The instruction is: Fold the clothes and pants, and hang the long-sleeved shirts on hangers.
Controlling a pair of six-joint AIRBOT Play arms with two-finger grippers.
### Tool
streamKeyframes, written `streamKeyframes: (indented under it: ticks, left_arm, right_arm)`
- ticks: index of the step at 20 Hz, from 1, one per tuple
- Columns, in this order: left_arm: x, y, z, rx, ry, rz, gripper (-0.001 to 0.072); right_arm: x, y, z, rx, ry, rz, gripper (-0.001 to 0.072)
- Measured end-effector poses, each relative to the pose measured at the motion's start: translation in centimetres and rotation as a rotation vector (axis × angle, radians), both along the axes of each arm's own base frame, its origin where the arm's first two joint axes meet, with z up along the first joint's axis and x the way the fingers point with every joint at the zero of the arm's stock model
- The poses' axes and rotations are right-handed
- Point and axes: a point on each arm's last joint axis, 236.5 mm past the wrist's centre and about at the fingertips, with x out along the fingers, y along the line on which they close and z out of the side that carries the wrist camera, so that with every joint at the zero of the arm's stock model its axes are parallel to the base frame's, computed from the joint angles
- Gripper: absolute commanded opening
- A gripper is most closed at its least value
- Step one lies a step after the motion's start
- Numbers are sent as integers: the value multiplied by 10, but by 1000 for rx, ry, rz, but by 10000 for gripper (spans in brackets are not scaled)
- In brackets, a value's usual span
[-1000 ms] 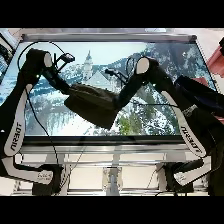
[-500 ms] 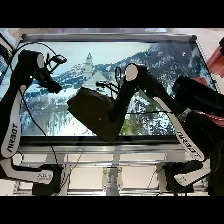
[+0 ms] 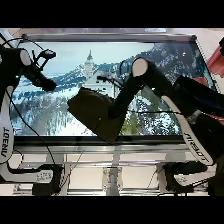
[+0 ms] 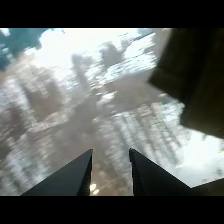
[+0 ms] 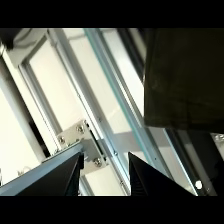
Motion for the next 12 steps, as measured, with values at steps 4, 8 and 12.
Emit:
streamKeyframes:
  ticks: [4, 8, 12]
  left_arm:
    - [-13, -7, -26, -64, 74, 3, 304]
    - [-26, -9, -57, -91, 176, 10, 304]
    - [-34, -7, -72, -131, 236, 25, 305]
  right_arm:
    - [23, -28, 28, 22, -104, -93, 502]
    - [44, -70, 52, -3, -204, -217, 503]
    - [45, -115, 63, -24, -245, -338, 594]
